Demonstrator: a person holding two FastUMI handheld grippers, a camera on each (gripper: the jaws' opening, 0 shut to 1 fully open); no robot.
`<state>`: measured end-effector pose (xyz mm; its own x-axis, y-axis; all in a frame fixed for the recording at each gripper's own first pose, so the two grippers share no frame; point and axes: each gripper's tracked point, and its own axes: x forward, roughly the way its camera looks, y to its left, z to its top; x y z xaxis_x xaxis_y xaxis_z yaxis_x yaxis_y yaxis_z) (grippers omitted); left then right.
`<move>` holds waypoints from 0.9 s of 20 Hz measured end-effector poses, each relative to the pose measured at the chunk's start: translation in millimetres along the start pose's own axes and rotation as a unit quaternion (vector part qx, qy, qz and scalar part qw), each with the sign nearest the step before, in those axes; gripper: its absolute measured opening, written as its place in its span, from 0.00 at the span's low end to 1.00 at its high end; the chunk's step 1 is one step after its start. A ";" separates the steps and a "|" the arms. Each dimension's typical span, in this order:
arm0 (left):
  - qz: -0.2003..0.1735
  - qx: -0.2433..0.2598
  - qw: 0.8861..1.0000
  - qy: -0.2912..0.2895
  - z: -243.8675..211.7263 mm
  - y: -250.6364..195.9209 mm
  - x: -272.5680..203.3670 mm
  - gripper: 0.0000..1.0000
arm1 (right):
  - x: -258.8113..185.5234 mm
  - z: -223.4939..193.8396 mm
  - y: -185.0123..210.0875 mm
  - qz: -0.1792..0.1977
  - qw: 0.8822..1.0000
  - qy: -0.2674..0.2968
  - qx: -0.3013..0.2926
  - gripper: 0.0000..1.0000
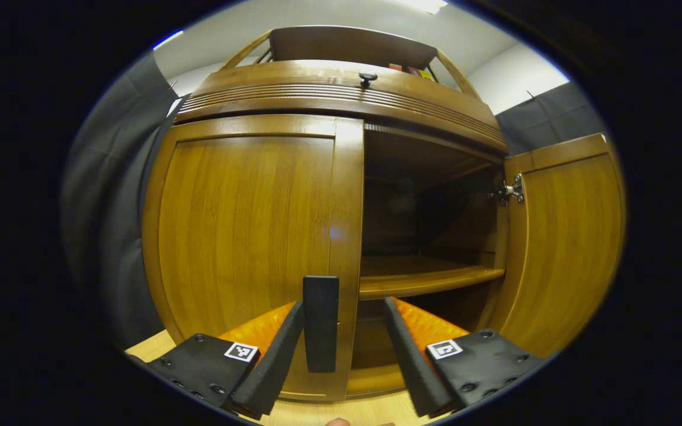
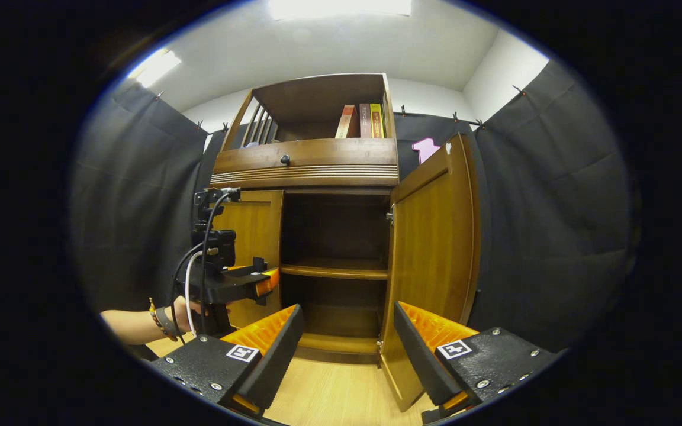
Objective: Open the right door of the double-door shoe cabinet with the right hand, and open the left door with the left hand.
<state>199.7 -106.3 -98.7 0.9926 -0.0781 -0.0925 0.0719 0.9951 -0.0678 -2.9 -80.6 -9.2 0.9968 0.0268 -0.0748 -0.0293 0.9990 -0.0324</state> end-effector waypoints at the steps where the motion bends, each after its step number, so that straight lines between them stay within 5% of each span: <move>1: 0.014 0.004 1.000 0.001 0.1 6.0 -0.1 0.65 | -2.1 1.3 0.3 0.002 1.000 -0.002 0.003 0.94; 6: 0.035 0.016 0.999 0.012 -6.0 28.0 -0.4 0.20 | -6.2 -4.0 7.4 0.011 1.000 0.001 0.009 0.94; 13: 0.027 0.015 1.000 0.002 -2.2 29.2 -11.8 0.05 | -13.0 2.3 6.5 0.010 1.000 -0.004 0.013 0.94; 16: 0.000 0.056 0.998 -0.016 4.8 9.1 -9.9 0.67 | -13.3 2.9 -1.4 -0.001 1.000 -0.006 0.009 0.94; 18: 0.008 0.079 0.997 -0.017 3.9 5.1 -7.4 0.67 | -12.4 2.2 -1.4 -0.001 1.000 -0.006 0.016 0.94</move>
<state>193.1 -100.4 -94.5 0.9963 -0.0625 -0.0584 0.0676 0.9936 0.0901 -15.1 -82.3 -6.0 0.9977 0.0257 -0.0635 -0.0258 0.9997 -0.0006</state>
